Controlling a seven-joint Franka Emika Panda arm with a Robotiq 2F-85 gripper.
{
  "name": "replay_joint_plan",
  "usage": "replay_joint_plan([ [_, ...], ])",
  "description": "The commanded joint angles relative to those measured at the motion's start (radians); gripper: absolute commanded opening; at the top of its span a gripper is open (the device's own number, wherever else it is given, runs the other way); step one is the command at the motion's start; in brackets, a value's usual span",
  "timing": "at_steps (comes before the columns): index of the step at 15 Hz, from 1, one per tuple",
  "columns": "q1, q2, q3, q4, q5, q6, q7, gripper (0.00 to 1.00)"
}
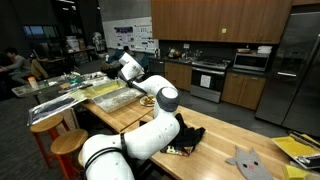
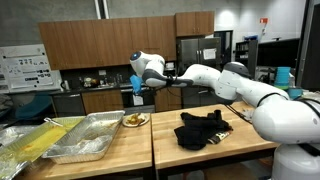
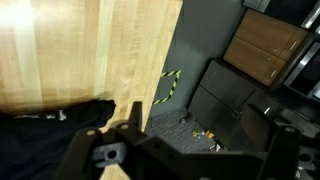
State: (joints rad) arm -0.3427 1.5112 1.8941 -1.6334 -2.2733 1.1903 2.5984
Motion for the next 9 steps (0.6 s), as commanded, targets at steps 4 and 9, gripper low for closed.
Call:
replay_joint_plan([
  [4,0.009,-0.008,0.001,0.018,0.014,0.026,-0.004,1.0],
  [9,0.087,-0.01,-0.046,0.161,0.071,-0.06,-0.024,1.0],
])
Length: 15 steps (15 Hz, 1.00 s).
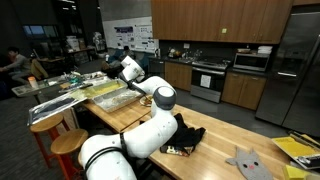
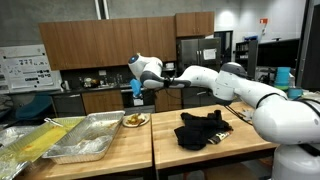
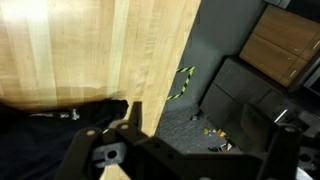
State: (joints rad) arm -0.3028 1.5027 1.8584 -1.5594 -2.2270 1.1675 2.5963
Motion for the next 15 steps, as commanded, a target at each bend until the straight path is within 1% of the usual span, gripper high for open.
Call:
replay_joint_plan([
  [1,0.042,-0.103,-0.101,0.127,0.139,0.02,0.019,1.0],
  [2,0.073,-0.022,-0.037,0.135,0.054,-0.043,-0.014,1.0],
  [3,0.082,-0.037,-0.053,0.157,0.068,-0.046,-0.011,1.0],
  [10,0.148,-0.059,-0.037,0.263,0.067,-0.119,-0.006,1.0],
  [15,0.164,-0.085,-0.03,0.309,0.032,-0.115,0.002,1.0],
])
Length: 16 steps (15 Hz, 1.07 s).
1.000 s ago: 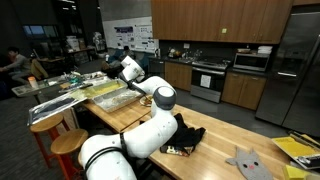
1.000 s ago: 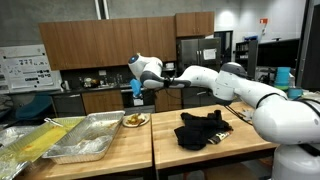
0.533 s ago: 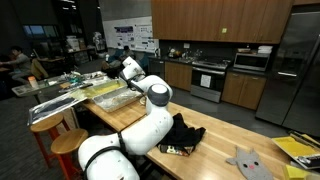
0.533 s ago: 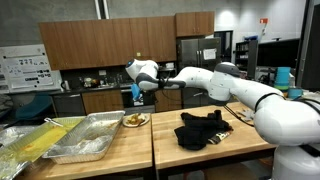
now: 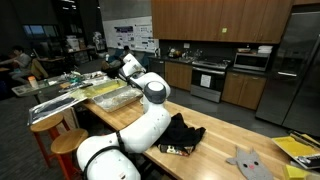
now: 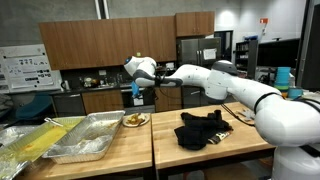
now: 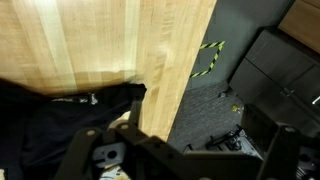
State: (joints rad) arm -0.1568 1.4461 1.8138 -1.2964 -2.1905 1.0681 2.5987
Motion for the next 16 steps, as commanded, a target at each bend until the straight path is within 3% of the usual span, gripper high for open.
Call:
replay_joint_plan([
  [1,0.019,-0.033,0.015,0.052,-0.009,-0.006,-0.005,1.0],
  [16,0.115,-0.038,0.024,0.112,-0.009,0.033,-0.046,1.0],
])
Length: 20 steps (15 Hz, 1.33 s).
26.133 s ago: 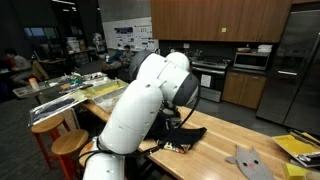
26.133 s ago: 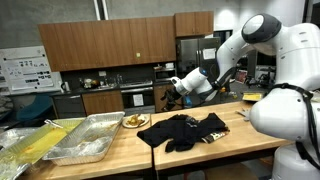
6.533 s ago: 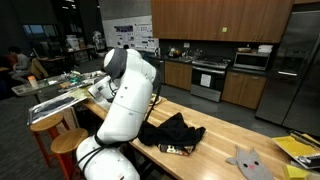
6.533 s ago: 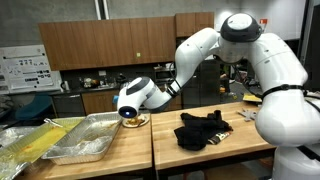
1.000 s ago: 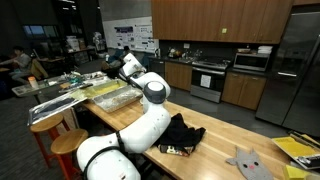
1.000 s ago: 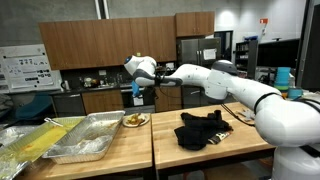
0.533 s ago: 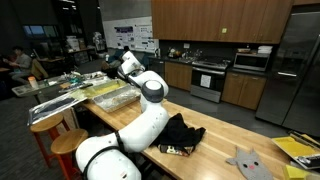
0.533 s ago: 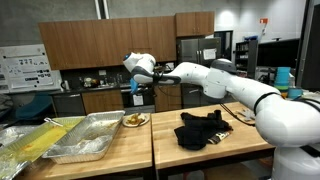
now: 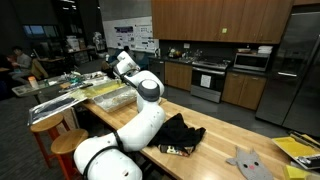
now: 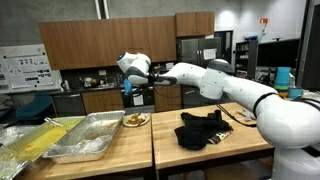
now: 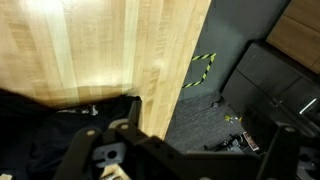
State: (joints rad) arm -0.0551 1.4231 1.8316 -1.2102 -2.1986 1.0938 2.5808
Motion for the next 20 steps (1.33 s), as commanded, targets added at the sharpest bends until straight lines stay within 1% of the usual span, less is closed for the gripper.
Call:
replay_joint_plan([
  [1,0.016,-0.015,0.005,0.026,-0.001,0.006,-0.027,1.0],
  [8,0.017,-0.016,0.003,0.045,-0.004,0.002,-0.023,1.0],
  [12,0.004,-0.015,0.003,0.026,-0.036,0.043,-0.012,1.0],
  [13,0.009,-0.001,0.0,0.026,-0.026,0.024,-0.005,1.0],
  [20,0.009,-0.001,0.0,0.026,-0.036,0.038,-0.004,1.0],
])
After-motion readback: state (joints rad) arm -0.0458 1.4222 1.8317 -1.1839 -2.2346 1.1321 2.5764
